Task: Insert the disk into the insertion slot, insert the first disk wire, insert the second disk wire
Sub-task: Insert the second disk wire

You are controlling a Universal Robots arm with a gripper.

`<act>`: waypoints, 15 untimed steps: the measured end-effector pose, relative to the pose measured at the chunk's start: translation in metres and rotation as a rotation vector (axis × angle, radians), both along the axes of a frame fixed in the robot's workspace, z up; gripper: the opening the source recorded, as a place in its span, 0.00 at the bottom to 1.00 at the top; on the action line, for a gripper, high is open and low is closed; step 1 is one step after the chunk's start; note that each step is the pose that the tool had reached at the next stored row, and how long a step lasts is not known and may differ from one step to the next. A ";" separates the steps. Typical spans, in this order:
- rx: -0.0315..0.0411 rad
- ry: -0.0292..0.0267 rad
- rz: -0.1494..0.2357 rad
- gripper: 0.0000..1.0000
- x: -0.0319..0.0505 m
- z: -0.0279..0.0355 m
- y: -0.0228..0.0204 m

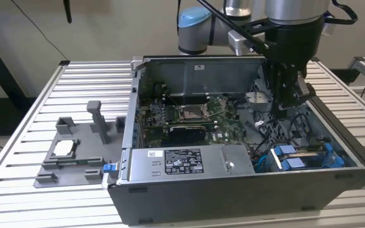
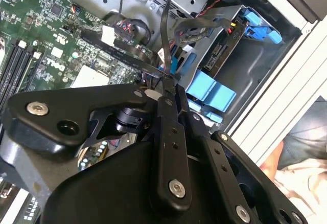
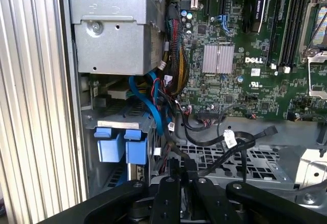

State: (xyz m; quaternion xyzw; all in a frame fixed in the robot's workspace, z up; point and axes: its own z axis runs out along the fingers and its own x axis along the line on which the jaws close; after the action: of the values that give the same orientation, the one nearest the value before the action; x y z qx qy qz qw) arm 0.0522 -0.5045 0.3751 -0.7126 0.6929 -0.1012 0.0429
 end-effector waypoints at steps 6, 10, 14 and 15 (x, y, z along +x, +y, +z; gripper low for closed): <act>0.0001 0.0007 0.000 0.16 0.0001 0.0000 0.0000; 0.0001 0.0010 0.000 0.16 0.0002 0.0000 0.0000; 0.0001 0.0012 0.000 0.16 0.0000 0.0000 0.0000; 0.0002 0.0012 0.000 0.16 -0.0008 -0.0001 0.0000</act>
State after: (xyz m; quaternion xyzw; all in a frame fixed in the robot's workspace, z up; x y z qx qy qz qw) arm 0.0514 -0.5045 0.3751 -0.7127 0.6929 -0.1007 0.0425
